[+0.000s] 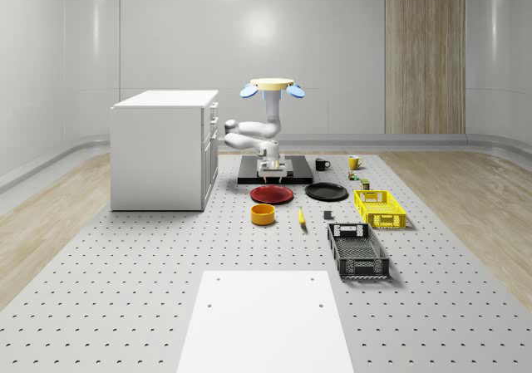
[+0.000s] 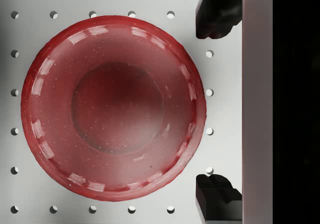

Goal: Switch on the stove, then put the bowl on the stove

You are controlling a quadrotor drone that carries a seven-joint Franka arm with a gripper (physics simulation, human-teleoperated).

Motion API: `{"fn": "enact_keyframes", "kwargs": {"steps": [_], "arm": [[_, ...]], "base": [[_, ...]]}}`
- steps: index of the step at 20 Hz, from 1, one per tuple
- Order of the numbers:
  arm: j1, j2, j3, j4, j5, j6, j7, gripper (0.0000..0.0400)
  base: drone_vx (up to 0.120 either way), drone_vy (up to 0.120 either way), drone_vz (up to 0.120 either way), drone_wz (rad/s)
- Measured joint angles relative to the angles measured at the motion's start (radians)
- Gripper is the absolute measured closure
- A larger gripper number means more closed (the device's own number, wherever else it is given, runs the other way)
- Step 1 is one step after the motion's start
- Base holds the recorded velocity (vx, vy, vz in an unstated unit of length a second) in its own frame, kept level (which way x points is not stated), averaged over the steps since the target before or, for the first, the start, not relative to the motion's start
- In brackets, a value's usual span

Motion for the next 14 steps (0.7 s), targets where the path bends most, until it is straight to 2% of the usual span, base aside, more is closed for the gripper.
{"fn": "enact_keyframes", "kwargs": {"steps": [14], "arm": [[-0.001,-0.004,0.0,0.0,0.002,0.004,0.001,0.0]], "base": [[0.12,0.0,0.0,0.0]]}}
